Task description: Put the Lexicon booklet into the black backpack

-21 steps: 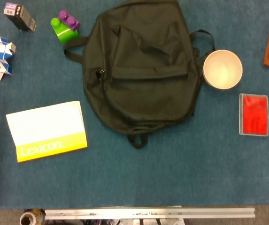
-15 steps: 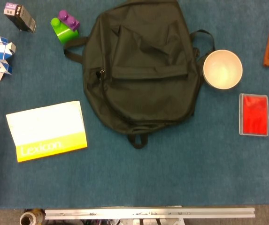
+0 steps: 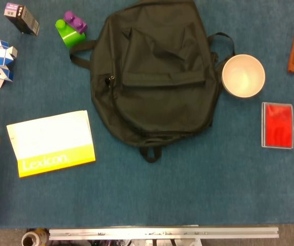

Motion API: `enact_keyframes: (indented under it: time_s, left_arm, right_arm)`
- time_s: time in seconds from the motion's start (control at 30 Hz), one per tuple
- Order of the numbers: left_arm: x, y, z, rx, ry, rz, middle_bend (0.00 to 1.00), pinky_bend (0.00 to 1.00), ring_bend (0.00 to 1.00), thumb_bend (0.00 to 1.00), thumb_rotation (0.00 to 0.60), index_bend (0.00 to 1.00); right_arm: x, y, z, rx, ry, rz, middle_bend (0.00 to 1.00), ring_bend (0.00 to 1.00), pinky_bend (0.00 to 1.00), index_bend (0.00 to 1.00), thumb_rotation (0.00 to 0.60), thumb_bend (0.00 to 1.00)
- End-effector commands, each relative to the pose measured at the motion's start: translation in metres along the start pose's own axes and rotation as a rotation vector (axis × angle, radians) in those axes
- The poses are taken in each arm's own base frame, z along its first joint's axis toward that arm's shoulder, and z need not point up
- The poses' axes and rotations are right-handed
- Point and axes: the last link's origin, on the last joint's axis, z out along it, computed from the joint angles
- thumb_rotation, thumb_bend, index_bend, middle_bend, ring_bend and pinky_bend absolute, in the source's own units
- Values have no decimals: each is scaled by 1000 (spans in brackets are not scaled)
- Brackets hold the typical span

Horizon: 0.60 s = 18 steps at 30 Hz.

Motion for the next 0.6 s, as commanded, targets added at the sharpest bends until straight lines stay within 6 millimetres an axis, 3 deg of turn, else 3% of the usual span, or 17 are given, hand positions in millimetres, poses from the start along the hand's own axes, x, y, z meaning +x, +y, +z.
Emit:
enact_keyframes:
  time_s: [0.03,0.6]
  left_arm:
    - [-4,2,2,-7,-42,13,251,250,189,203,600,233]
    - [-39,34,5,-115,-272,58,243,248,189,202,600,181]
  right_arm:
    - [-1,-3,2,12,-5,4,309,172,316,237,600,64]
    - [1,4,-2,2,-10,2,309,172,316,237,600,64]
